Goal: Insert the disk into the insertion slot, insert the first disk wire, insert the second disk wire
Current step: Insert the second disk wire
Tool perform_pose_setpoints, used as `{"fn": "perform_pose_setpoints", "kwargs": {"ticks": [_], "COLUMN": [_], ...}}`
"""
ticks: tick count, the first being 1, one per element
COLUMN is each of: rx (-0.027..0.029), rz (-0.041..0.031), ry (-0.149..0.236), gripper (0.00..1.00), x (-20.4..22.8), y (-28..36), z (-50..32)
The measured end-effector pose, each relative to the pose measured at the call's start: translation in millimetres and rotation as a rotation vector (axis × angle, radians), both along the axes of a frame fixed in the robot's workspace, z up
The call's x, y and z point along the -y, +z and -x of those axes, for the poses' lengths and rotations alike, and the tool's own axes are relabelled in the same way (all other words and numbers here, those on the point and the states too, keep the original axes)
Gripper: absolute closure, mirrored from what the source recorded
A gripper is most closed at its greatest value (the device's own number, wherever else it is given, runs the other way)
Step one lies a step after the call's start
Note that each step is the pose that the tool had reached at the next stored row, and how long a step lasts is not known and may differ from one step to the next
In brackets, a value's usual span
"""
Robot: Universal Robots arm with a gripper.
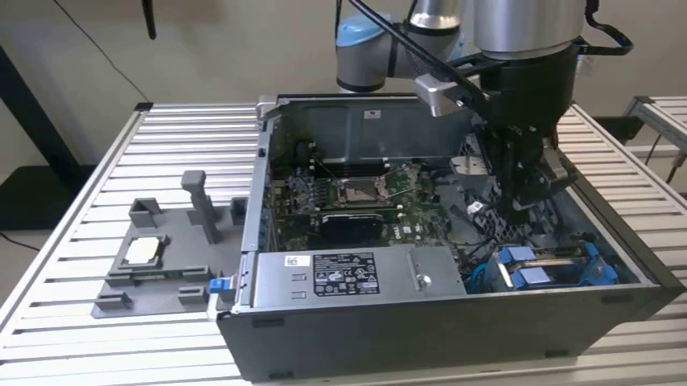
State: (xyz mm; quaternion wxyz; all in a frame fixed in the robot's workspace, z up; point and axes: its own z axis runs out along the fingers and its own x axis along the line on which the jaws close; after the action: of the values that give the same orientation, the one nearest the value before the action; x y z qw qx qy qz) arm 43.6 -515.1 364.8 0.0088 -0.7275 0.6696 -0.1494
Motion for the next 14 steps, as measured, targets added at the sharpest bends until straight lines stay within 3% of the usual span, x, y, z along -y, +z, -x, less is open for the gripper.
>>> {"fn": "perform_pose_setpoints", "kwargs": {"ticks": [11,14], "rx": [-0.0019,-0.0020], "rz": [-0.0157,-0.0178], "ry": [0.000,0.000], "gripper": [0.84,0.84], "x": [22.9,26.3], "y": [-3.2,-3.7], "z": [-22.1,-26.3]}}
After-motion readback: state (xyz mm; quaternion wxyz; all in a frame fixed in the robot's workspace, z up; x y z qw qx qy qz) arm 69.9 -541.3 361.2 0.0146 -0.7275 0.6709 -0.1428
